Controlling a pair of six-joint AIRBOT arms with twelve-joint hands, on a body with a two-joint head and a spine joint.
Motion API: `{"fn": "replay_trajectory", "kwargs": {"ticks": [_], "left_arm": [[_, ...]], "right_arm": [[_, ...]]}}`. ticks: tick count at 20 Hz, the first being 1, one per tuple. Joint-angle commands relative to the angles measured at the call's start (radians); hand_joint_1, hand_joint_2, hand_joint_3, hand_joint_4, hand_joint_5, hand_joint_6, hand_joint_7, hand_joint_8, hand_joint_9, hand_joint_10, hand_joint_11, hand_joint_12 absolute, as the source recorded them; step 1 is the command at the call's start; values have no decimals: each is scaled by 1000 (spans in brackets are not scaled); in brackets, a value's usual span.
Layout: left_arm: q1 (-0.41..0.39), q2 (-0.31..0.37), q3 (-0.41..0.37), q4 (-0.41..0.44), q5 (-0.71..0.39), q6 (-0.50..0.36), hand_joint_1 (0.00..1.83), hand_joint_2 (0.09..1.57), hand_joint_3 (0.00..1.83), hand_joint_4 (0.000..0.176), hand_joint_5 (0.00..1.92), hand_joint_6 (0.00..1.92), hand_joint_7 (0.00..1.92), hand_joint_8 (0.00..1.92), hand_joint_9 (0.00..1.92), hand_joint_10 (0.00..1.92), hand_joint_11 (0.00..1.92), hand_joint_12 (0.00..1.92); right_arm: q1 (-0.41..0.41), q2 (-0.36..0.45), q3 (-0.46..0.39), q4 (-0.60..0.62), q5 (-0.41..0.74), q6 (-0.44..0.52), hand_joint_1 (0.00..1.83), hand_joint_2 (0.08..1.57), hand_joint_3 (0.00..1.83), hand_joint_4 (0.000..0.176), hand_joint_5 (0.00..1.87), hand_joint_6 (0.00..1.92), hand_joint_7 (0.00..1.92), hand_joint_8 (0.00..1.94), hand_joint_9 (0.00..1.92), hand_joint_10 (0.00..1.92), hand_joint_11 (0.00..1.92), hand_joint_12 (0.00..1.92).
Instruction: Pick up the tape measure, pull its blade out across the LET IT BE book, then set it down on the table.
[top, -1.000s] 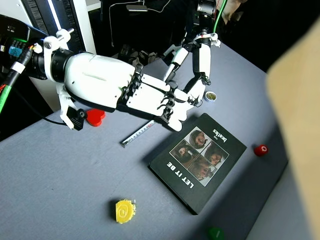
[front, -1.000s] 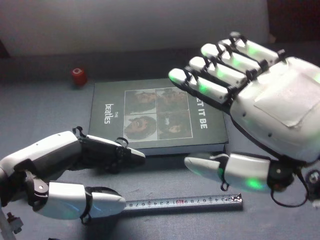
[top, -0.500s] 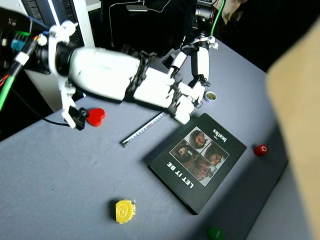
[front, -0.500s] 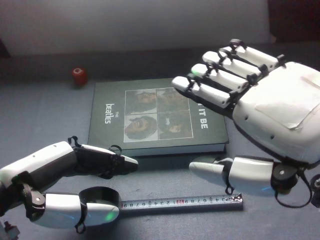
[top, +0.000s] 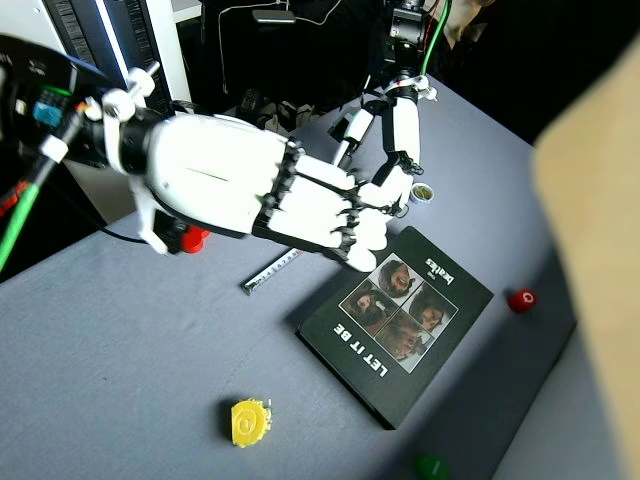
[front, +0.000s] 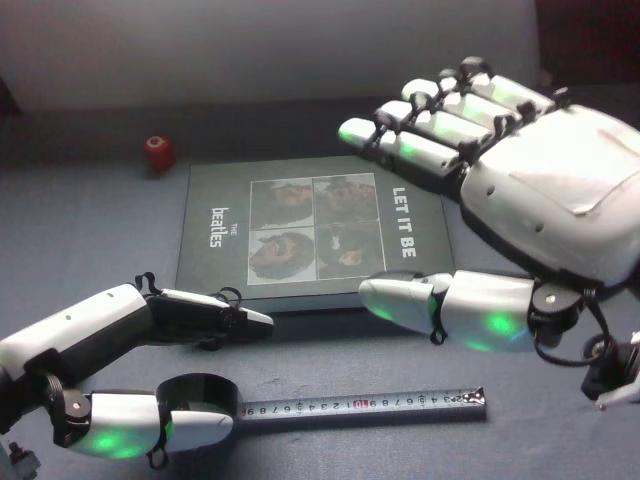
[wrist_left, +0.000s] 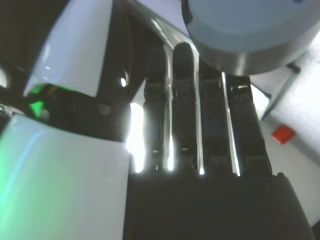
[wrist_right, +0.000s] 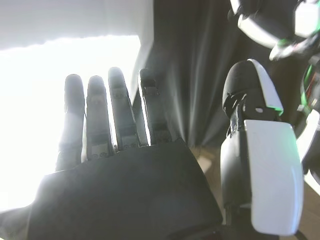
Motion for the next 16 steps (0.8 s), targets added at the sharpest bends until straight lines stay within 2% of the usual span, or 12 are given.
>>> {"fn": "replay_trajectory", "kwargs": {"ticks": [1,6,7,10,13,16], "left_arm": [[-1,-5,0,4,-128,-4,1172,1017,3,0,628,5,606,0,538,4,313,678],[27,-13,4,5,-168,33,1177,1020,2,0,658,12,634,9,555,8,311,677],[39,-14,5,5,-183,38,1177,1020,2,0,656,9,635,8,555,6,310,677],[43,-17,4,5,-188,54,1177,1020,2,0,656,8,635,7,549,3,310,677],[48,-21,4,4,-202,75,1184,1022,2,0,645,2,647,8,562,7,310,678],[48,-30,5,-10,-218,108,1186,1024,1,0,713,9,681,6,599,7,313,678]], "right_arm": [[8,-3,0,-57,62,18,118,1114,4,94,126,6,174,5,84,0,0,462],[-25,-7,0,-38,34,26,135,1108,0,91,152,7,179,1,82,1,0,436],[-13,-2,0,-2,-21,29,135,1108,0,91,149,5,178,0,82,1,0,438],[5,3,1,27,-49,49,137,1108,0,91,143,3,154,0,77,0,0,441],[2,3,1,-3,-42,59,137,1107,0,90,146,3,150,0,91,3,0,503],[-2,3,1,-35,-30,81,141,1106,0,91,128,0,152,0,89,1,0,555]]}}
